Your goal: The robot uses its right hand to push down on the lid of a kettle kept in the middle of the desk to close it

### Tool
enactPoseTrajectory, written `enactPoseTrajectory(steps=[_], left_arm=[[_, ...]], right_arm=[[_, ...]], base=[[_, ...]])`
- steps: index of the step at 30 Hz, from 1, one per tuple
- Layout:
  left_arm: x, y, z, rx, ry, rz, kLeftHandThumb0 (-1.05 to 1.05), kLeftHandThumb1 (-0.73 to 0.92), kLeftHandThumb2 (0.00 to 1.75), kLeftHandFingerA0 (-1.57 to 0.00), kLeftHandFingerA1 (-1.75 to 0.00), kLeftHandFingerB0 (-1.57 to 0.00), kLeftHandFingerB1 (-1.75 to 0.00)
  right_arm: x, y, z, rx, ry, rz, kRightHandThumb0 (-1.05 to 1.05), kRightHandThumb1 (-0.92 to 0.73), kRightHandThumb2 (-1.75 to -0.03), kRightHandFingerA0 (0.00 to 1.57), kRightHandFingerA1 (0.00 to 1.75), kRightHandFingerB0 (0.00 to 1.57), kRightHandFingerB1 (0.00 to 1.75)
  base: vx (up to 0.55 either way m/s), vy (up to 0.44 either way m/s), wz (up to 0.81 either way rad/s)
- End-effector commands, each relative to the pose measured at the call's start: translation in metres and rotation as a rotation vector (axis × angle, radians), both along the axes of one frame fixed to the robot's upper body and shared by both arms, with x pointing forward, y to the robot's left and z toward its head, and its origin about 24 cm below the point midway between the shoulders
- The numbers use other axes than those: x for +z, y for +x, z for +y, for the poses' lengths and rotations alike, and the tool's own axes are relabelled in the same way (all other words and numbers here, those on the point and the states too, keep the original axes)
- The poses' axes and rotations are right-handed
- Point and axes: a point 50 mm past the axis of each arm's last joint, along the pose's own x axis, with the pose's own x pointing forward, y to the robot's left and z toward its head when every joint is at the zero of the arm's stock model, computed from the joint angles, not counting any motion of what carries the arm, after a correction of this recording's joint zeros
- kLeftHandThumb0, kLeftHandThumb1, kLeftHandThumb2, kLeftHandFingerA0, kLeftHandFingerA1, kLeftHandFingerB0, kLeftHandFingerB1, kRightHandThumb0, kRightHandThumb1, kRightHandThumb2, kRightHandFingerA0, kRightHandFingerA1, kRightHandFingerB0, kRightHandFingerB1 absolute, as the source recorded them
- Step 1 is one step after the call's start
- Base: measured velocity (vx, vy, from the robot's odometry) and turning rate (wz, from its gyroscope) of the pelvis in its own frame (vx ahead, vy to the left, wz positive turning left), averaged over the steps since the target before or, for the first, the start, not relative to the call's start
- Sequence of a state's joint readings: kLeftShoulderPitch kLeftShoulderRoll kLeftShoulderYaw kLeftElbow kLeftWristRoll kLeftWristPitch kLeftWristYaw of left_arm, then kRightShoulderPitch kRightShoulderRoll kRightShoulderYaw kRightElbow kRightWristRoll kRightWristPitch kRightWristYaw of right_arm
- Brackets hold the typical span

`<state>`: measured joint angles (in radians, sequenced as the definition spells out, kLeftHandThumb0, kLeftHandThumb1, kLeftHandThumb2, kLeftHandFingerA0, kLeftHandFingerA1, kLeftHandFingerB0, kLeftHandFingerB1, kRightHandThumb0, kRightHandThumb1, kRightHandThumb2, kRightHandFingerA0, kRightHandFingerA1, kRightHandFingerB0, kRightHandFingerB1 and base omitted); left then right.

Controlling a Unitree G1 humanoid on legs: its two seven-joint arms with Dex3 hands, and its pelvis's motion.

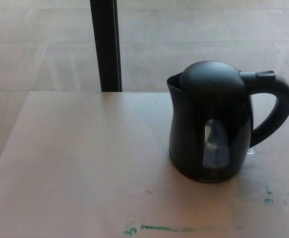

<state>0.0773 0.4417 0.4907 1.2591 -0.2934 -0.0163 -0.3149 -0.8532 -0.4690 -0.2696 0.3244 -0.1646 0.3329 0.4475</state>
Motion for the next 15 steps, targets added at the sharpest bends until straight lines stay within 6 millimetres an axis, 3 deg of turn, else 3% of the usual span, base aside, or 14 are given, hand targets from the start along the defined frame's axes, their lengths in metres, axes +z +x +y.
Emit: enactPoseTrajectory(steps=[1, 2, 4, 7, 11, 12, 13, 14, 15], left_arm=[[0.007, -0.013, 0.011, 0.024, 0.025, 0.026, -0.87, 0.74, 1.13, -0.43, -0.58, -0.33, -0.51], [0.007, -0.013, 0.011, 0.021, 0.027, 0.028, -0.89, 0.92, 0.69, -0.5, -0.49, -0.44, -0.42], [0.006, -0.012, 0.011, 0.02, 0.029, 0.032, -0.88, 0.92, 0.72, -0.47, -0.49, -0.41, -0.42], [0.007, -0.011, 0.011, 0.002, 0.033, 0.029, -0.88, 0.92, 0.7, -0.49, -0.48, -0.42, -0.42], [0.007, -0.01, 0.01, 0.016, 0.022, 0.02, -0.88, 0.92, 0.7, -0.5, -0.48, -0.42, -0.42], [0.008, -0.01, 0.011, 0.013, 0.028, 0.022, -0.94, 0.79, 0.86, -0.48, -0.52, -0.37, -0.45], [0.008, -0.009, 0.012, 0.008, 0.036, 0.024, -0.94, 0.79, 0.86, -0.48, -0.52, -0.37, -0.45], [0.009, -0.008, 0.013, 0.011, 0.039, 0.031, -0.89, 0.92, 0.72, -0.51, -0.49, -0.42, -0.42], [0.008, -0.008, 0.012, 0.026, 0.037, 0.026, -0.89, 0.92, 0.69, -0.51, -0.48, -0.42, -0.41]], right_arm=[[-0.024, -0.103, -0.124, -0.314, 0.508, -0.187, -0.78, -0.9, -0.67, 0.41, 0.46, 0.39, 0.41], [-0.032, -0.113, -0.132, -0.357, 0.488, -0.2, -0.8, -0.91, -0.68, 0.42, 0.49, 0.4, 0.41], [-0.05, -0.135, -0.148, -0.456, 0.373, -0.208, -0.78, -0.92, -0.69, 0.44, 0.47, 0.4, 0.41], [-0.089, -0.172, -0.172, -0.631, 0.315, -0.177, -0.84, -0.89, -0.67, 0.58, 0.52, 0.56, 0.4], [-0.132, -0.206, -0.192, -0.804, 0.341, -0.092, -0.82, -0.88, -0.67, 0.62, 0.57, 0.59, 0.44], [-0.137, -0.21, -0.194, -0.812, 0.35, -0.083, -0.82, -0.89, -0.66, 0.6, 0.59, 0.57, 0.45], [-0.144, -0.215, -0.195, -0.824, 0.361, -0.073, -0.82, -0.89, -0.66, 0.6, 0.59, 0.57, 0.45], [-0.166, -0.23, -0.197, -0.88, 0.395, -0.029, -0.8, -0.9, -0.67, 0.58, 0.65, 0.56, 0.5], [-0.179, -0.239, -0.196, -0.901, 0.419, -0.008, -0.78, -0.9, -0.67, 0.57, 0.7, 0.54, 0.54]], base=[[0.0, 0.0, 0.0], [0.0, 0.0, 0.0], [0.0, 0.0, 0.0], [0.0, 0.0, 0.0], [0.0, 0.0, 0.0], [0.0, 0.0, 0.0], [0.0, 0.0, 0.0], [0.0, 0.0, 0.0], [0.0, 0.0, 0.0]])
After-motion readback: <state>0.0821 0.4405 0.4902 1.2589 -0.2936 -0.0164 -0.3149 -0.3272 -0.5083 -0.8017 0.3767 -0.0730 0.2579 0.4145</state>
